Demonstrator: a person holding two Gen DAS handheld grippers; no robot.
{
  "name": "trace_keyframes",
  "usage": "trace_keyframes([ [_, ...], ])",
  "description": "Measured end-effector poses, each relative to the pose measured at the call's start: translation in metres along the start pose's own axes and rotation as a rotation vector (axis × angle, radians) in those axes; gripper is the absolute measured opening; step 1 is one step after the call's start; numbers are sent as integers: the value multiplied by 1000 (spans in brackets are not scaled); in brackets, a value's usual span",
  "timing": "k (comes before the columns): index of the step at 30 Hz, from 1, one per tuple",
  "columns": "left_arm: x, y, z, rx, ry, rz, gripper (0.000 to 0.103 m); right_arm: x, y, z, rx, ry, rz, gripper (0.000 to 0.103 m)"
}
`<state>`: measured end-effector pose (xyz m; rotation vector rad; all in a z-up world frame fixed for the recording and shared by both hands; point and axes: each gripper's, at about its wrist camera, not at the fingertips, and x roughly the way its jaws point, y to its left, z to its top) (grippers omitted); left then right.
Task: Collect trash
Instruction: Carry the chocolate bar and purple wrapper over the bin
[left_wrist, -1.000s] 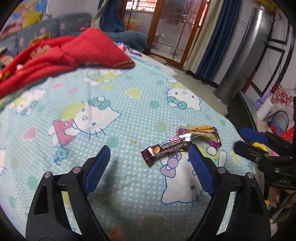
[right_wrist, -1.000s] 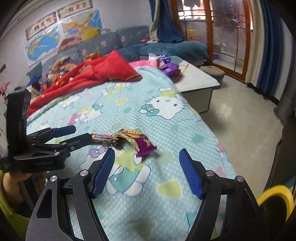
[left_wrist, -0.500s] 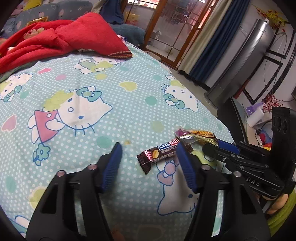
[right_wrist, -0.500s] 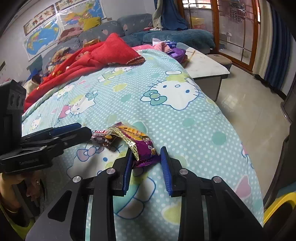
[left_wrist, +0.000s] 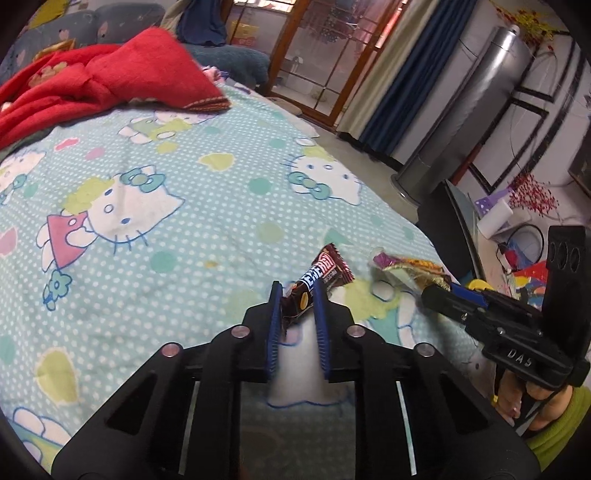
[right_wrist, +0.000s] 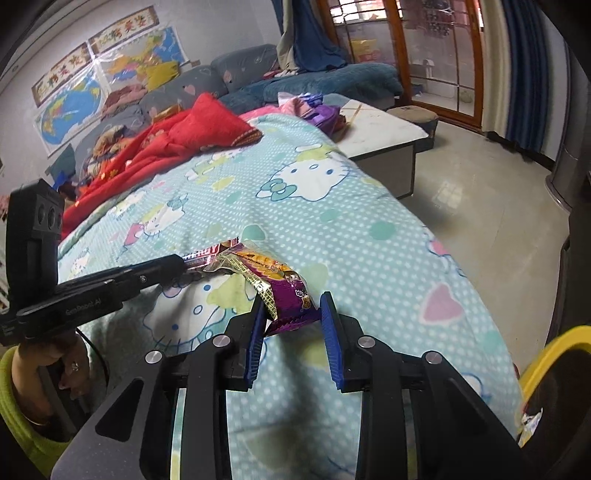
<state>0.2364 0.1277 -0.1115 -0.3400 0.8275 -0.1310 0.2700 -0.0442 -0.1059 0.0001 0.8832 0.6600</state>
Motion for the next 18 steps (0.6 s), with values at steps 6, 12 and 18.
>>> trace_keyframes([
  [6,-10,-34,-3,76,-26,-33,8,-31,-13,-8,38,-48,-11,28],
  [12,-17,-71,-7,142,-41,-77,7,-64,-32,-16,76,-93,-38,28],
  [18,-23,-99,-11,191,-49,-108,7,-95,-54,-26,110,-133,-81,28],
])
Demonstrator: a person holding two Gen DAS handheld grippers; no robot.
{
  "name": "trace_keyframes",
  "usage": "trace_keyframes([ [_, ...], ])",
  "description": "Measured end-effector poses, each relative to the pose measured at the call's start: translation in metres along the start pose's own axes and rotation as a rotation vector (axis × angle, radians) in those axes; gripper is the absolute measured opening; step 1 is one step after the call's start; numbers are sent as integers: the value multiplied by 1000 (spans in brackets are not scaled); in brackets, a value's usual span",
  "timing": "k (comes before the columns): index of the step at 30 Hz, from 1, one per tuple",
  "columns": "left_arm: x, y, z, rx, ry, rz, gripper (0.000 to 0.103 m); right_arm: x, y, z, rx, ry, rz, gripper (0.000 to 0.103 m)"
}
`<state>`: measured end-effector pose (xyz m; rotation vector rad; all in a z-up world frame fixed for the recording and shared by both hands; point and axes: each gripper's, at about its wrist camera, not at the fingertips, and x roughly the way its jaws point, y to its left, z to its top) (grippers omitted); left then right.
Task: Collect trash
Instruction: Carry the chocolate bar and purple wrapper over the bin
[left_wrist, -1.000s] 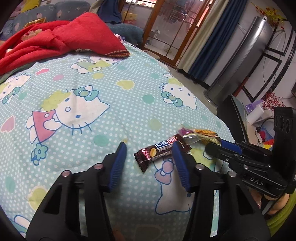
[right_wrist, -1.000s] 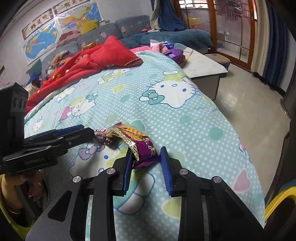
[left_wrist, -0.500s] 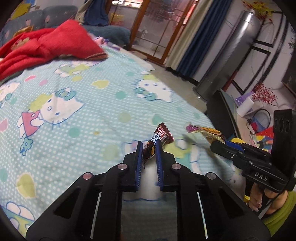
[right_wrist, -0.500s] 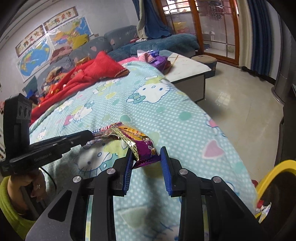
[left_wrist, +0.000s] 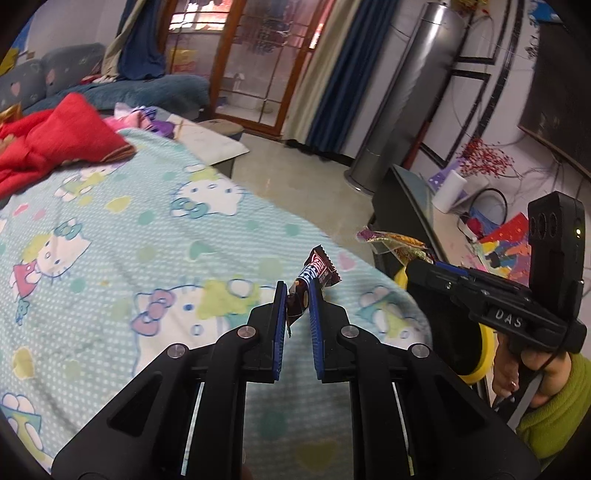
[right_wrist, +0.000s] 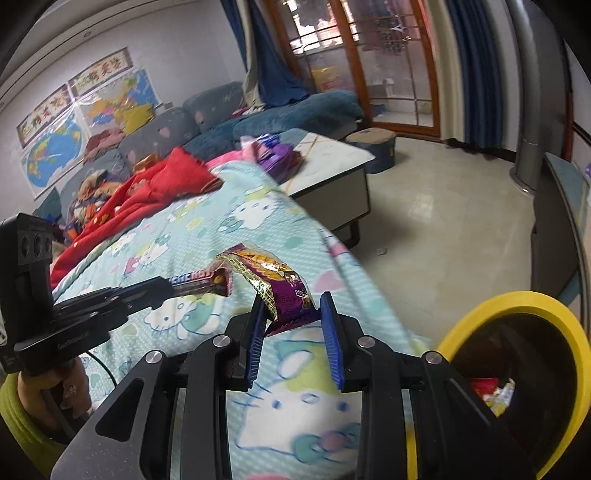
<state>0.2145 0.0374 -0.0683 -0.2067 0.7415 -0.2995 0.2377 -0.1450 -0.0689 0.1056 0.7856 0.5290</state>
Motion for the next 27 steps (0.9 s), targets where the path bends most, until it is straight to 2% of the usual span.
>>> trace_keyframes([
  [19,-2,-81,-2,130,-23,-106,7,-71,-71,-24,124,-101,-150,28],
  [27,5,-117,-9,185,-19,-148,7,-96,-98,-39,147,-142,-258,28],
])
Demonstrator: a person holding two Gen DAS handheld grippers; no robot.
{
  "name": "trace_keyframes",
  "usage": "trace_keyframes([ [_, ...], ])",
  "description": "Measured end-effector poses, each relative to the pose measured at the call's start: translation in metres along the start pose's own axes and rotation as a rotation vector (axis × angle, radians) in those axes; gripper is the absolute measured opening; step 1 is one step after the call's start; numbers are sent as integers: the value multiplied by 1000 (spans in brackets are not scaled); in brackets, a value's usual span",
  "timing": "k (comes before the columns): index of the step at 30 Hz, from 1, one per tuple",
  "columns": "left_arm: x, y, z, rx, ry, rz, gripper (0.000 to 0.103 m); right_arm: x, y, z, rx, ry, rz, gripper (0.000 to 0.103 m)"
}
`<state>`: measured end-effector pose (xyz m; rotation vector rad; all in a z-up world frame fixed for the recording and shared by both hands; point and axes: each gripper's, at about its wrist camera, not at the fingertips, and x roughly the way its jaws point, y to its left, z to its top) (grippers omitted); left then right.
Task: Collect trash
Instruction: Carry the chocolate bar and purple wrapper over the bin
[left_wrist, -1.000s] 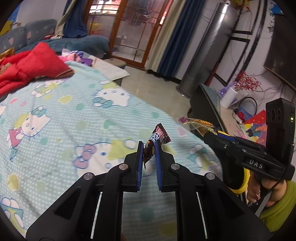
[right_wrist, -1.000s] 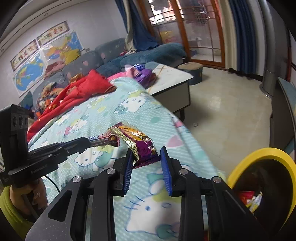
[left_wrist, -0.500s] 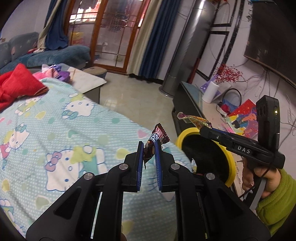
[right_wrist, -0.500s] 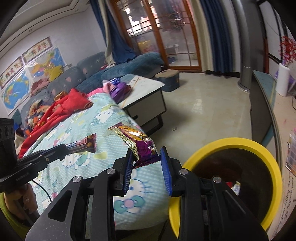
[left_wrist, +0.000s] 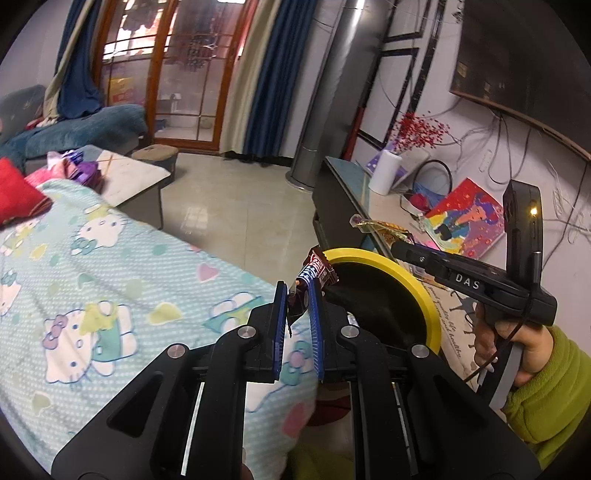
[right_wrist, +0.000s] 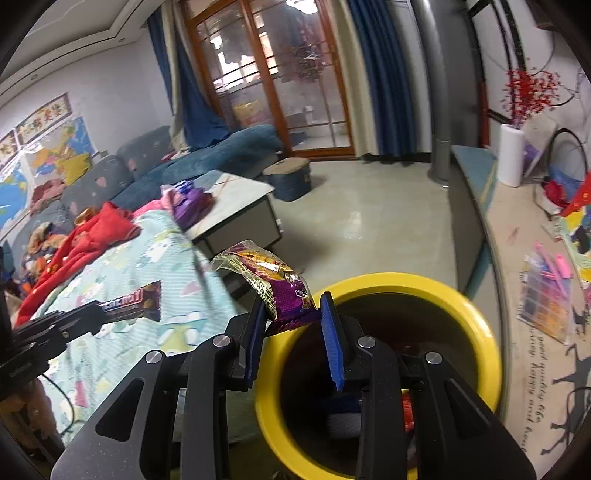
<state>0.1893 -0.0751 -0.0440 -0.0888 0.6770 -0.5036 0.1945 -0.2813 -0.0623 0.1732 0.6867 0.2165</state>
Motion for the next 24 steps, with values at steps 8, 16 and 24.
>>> trace_keyframes([
  [8,14,-32,-4,58,20,-28,7,-12,-33,-11,41,-18,-78,28],
  [16,31,-62,-6,122,46,-56,7,-19,-57,-26,60,14,-139,28],
  [24,48,-81,-10,162,77,-72,8,-20,-76,-39,95,43,-164,28],
])
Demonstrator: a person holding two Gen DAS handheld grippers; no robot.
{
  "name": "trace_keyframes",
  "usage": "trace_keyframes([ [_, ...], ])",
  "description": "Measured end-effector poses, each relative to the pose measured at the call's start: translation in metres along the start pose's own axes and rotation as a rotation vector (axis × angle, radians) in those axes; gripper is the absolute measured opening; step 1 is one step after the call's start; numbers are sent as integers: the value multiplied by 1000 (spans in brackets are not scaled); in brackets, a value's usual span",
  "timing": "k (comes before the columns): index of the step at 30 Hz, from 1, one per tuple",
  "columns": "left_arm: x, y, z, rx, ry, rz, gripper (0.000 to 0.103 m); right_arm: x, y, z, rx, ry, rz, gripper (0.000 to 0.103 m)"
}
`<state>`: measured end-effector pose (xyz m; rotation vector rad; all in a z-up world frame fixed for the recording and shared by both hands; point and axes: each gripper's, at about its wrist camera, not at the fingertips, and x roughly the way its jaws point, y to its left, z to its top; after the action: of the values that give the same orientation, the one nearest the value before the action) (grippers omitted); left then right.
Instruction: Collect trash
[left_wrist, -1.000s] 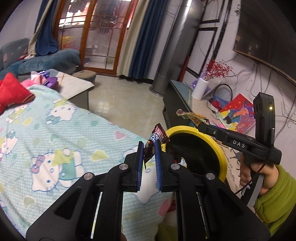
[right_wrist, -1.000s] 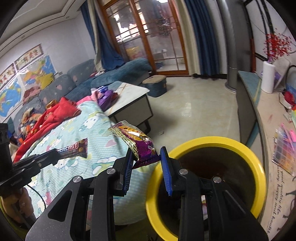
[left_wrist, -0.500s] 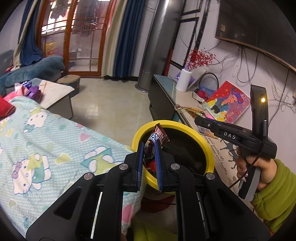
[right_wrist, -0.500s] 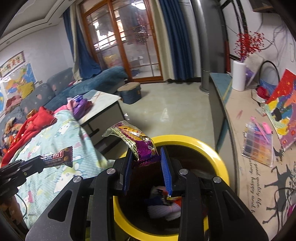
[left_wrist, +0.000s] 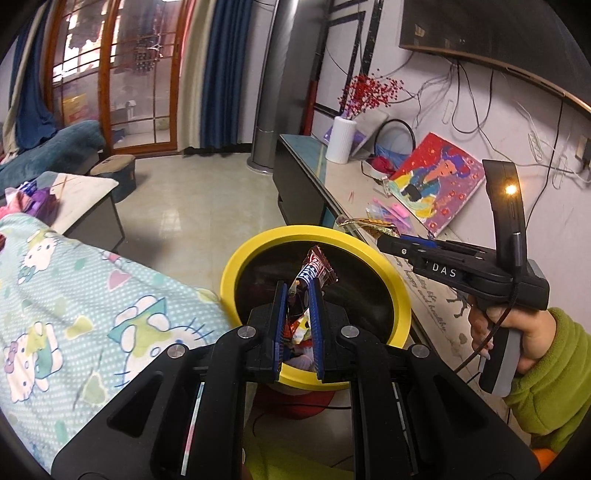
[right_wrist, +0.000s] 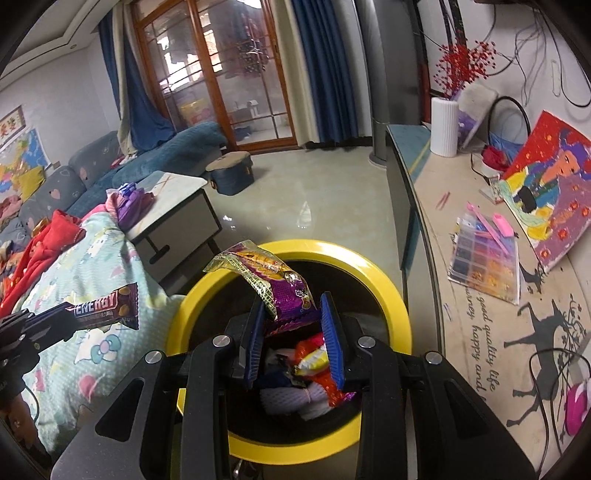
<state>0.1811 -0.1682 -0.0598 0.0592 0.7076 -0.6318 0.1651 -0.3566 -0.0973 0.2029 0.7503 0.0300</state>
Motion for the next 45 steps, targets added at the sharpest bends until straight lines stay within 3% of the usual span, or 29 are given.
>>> trace_keyframes([
  [19,52,-18,-1,39,88,6,8,10,-18,-10,53,48,3,31],
  [23,57,-17,0,38,94,12,12,10,-18,-10,52,47,1,39],
  [31,52,-12,3,14,79,27,50,1,-14,-10,33,23,-9,52],
  [37,37,-3,3,-7,54,66,75,-15,-5,-9,7,-10,4,68],
  [39,28,3,3,-16,41,95,87,-23,2,-9,-8,-29,15,78],
  [42,12,13,2,-36,19,120,89,-35,14,-9,-27,-54,32,86],
  [45,-4,21,0,-44,-2,154,92,-43,31,-10,-61,-62,53,87],
])
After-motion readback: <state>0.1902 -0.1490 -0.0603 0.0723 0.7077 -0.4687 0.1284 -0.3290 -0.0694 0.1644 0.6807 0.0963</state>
